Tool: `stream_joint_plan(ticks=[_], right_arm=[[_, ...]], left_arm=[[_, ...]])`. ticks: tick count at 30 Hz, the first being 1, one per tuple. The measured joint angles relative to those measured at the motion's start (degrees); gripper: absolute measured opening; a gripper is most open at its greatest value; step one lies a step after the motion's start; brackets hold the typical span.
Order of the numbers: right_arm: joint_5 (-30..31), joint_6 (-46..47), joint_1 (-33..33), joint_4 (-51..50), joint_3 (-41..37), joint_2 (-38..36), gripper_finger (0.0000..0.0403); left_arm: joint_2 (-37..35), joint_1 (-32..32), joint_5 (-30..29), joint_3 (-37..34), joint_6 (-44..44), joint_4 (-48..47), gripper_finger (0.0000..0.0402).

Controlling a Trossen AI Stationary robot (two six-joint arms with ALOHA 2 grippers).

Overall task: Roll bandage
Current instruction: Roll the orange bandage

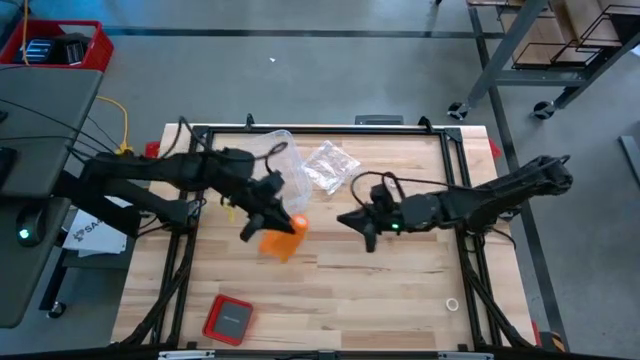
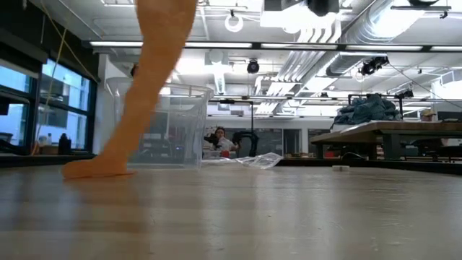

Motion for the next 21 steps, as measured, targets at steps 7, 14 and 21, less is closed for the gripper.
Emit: stream_joint_plan(ticks=[7, 14, 21], right_arm=[[3.84, 7.34, 8.4, -23.21, 2.56, -7.12, 0.0], [9.48, 9.66, 13.96, -28.84, 2.58, -10.04, 0.0], [12.06, 9.83, 16.72, -30.71, 2.6, -10.16, 0.0]], left_arm=[[3.9, -0.85, 2.35, 1.95, -11.73, 15.34, 0.0029], [12.77, -2.24, 4.87, 13.73, -13.16, 16.75, 0.0029], [17.17, -5.83, 7.27, 15.52, -6.78, 17.54, 0.0029]])
